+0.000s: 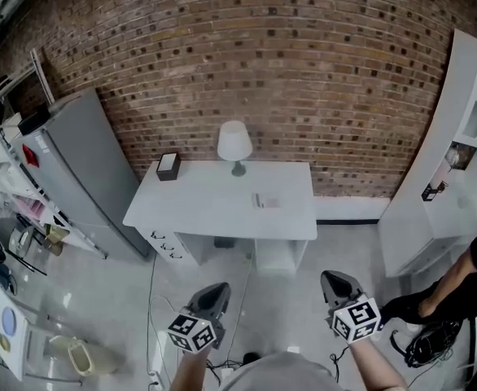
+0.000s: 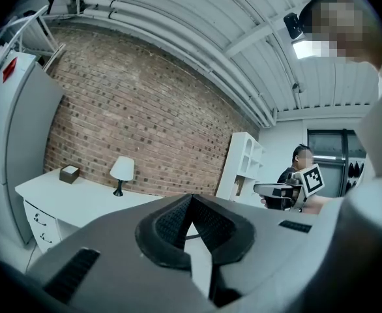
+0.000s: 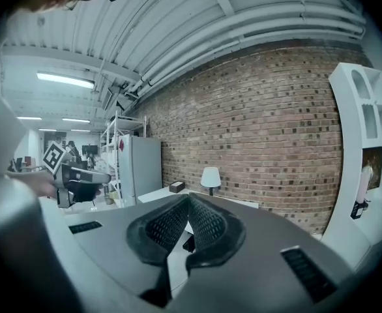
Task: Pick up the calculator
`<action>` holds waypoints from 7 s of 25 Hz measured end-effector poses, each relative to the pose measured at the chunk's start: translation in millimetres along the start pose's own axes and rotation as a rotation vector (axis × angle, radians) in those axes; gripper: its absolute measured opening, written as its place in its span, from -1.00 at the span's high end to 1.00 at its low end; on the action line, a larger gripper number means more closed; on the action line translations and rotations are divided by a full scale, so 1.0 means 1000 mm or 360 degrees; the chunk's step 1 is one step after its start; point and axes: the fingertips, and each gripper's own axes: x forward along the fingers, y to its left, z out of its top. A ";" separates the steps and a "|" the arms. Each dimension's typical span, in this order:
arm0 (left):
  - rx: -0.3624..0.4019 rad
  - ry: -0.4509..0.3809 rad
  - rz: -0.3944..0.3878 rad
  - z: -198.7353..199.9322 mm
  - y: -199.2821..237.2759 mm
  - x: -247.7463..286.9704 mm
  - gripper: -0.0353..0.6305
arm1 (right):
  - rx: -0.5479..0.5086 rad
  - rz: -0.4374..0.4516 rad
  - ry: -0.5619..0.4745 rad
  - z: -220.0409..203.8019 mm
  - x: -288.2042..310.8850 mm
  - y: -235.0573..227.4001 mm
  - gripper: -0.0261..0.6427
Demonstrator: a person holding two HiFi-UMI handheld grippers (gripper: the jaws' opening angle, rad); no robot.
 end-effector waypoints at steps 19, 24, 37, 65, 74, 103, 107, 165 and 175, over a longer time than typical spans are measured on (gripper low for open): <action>0.0012 0.0017 0.0027 -0.002 0.013 -0.004 0.46 | 0.0034 -0.0042 0.0046 -0.011 0.004 0.005 0.89; 0.0019 0.0017 0.0006 -0.003 0.022 -0.012 0.38 | 0.0051 -0.0076 0.0044 -0.009 0.006 0.012 0.89; 0.0019 0.0030 -0.0089 -0.004 0.042 -0.033 0.36 | 0.0028 -0.0163 0.0046 -0.004 0.007 0.045 0.89; -0.0041 0.0117 0.0018 -0.007 0.090 0.079 0.34 | 0.0128 -0.0054 0.0137 -0.032 0.115 -0.049 0.89; -0.0040 0.0109 0.0076 0.008 0.103 0.161 0.34 | 0.0133 0.0037 0.0138 -0.025 0.175 -0.124 0.89; -0.0063 0.0142 0.0147 0.026 0.162 0.283 0.33 | 0.0175 0.0120 0.0172 -0.017 0.287 -0.217 0.89; -0.0048 0.0167 0.0107 0.032 0.192 0.304 0.32 | 0.0200 0.0063 0.0182 -0.015 0.318 -0.226 0.89; -0.0273 0.0869 -0.0173 -0.143 0.398 0.556 0.29 | 0.0311 -0.0112 0.0709 -0.143 0.554 -0.300 0.89; -0.0375 0.1114 -0.0085 -0.231 0.425 0.574 0.25 | 0.0395 -0.0073 0.0787 -0.181 0.569 -0.300 0.89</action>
